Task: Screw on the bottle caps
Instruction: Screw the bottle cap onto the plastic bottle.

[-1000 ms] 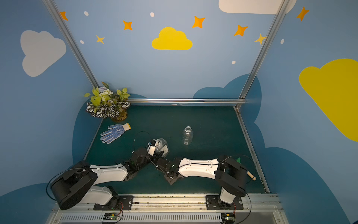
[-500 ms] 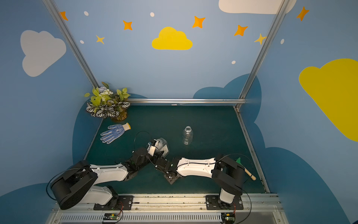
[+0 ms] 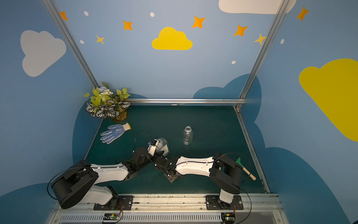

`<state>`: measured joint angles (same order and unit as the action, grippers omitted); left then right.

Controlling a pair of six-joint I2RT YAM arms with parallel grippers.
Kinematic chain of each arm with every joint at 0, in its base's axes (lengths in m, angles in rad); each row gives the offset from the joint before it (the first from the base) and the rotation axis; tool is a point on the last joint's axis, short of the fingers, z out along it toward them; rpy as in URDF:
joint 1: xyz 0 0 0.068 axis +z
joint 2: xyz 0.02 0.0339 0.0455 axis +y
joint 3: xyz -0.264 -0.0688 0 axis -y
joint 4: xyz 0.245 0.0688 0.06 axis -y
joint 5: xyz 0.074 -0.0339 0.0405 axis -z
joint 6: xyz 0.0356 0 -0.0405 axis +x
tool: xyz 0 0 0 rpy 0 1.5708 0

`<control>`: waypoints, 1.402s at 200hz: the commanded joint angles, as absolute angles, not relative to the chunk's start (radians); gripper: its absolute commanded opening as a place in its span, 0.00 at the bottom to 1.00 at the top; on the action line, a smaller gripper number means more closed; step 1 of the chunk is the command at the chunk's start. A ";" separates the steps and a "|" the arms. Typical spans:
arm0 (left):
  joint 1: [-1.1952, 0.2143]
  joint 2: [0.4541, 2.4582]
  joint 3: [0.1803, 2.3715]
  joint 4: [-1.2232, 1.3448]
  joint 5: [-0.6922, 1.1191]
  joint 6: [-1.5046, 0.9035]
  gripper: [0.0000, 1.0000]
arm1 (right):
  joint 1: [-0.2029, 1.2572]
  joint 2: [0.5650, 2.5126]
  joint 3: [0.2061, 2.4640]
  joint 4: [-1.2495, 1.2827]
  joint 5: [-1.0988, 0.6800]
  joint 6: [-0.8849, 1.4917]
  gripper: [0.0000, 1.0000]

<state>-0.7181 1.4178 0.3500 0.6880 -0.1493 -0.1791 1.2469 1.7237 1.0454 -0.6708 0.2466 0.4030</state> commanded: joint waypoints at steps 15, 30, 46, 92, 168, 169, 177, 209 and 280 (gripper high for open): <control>-0.713 1.454 0.350 0.586 -0.146 -0.165 0.38 | 1.243 1.698 1.057 -0.697 0.252 0.400 0.57; -0.712 1.452 0.350 0.583 -0.147 -0.163 0.38 | 1.249 1.680 1.043 -0.684 0.243 0.398 0.56; -0.712 1.451 0.351 0.581 -0.147 -0.164 0.38 | 1.253 1.668 1.042 -0.679 0.234 0.398 0.56; -0.711 1.445 0.349 0.575 -0.150 -0.164 0.38 | 1.277 1.665 1.085 -0.711 0.239 0.397 0.55; -0.713 1.446 0.350 0.574 -0.147 -0.166 0.38 | 1.304 1.632 1.072 -0.726 0.237 0.429 0.53; -0.713 1.446 0.351 0.574 -0.147 -0.166 0.38 | 1.304 1.631 1.071 -0.726 0.237 0.429 0.53; -0.713 1.446 0.351 0.574 -0.149 -0.164 0.38 | 1.305 1.627 1.066 -0.728 0.238 0.435 0.53; -0.713 1.442 0.350 0.574 -0.149 -0.166 0.38 | 1.306 1.600 1.035 -0.732 0.248 0.451 0.52; -0.714 1.442 0.351 0.569 -0.146 -0.167 0.38 | 1.260 1.606 1.012 -0.773 0.239 0.485 0.56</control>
